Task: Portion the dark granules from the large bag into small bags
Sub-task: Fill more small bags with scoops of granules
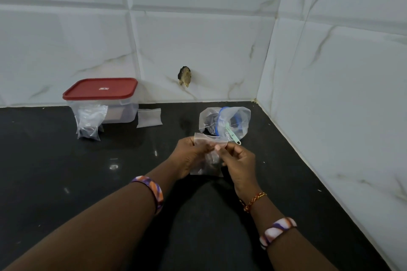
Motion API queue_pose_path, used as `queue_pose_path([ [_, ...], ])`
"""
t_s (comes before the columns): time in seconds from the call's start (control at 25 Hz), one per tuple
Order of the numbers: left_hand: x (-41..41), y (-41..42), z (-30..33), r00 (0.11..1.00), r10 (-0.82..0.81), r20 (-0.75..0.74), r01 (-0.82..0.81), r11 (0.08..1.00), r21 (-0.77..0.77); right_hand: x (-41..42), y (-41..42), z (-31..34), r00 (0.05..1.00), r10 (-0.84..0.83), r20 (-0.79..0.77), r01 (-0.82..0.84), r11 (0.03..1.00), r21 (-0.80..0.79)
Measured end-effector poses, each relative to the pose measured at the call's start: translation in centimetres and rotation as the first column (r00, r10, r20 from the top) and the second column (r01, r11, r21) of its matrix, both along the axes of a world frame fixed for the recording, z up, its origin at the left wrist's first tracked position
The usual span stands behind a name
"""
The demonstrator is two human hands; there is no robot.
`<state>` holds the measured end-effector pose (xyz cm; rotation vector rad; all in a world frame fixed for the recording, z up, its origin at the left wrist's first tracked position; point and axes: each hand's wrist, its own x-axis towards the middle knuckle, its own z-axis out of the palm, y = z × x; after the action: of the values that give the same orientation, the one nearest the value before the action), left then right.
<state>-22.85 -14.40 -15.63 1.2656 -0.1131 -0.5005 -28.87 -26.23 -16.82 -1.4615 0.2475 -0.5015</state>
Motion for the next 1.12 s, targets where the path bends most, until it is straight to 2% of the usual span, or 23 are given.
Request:
queue_pose_path([
  [0.12,-0.6,-0.6,-1.0,0.997,0.073,-0.006,-0.073,0.997,0.005,0.4,-0.5,-0.5,0.998,-0.062,0.003,0.062,0.997,0.051],
  [0.4,-1.1,-0.8,-1.1,0.993,0.112,0.033,-0.11,0.992,-0.054,0.6,-0.7,-0.9,1.0,-0.016,0.006,0.015,0.995,0.1],
  [0.6,-1.1,-0.8,-1.5,0.991,0.13,0.037,-0.129,0.991,-0.035,0.6,-0.7,-1.0,1.0,0.005,0.011,-0.005,0.999,0.044],
  [0.88,-1.3,-0.8,-1.9,0.98,0.19,0.059,-0.187,0.981,-0.049,0.6,-0.9,-1.0,1.0,0.014,-0.013,-0.013,0.995,0.1],
  [1.12,-1.3,-0.7,-1.9,0.984,0.172,0.052,-0.171,0.985,-0.037,0.7,-0.9,-1.2,1.0,0.027,0.012,-0.027,0.998,0.061],
])
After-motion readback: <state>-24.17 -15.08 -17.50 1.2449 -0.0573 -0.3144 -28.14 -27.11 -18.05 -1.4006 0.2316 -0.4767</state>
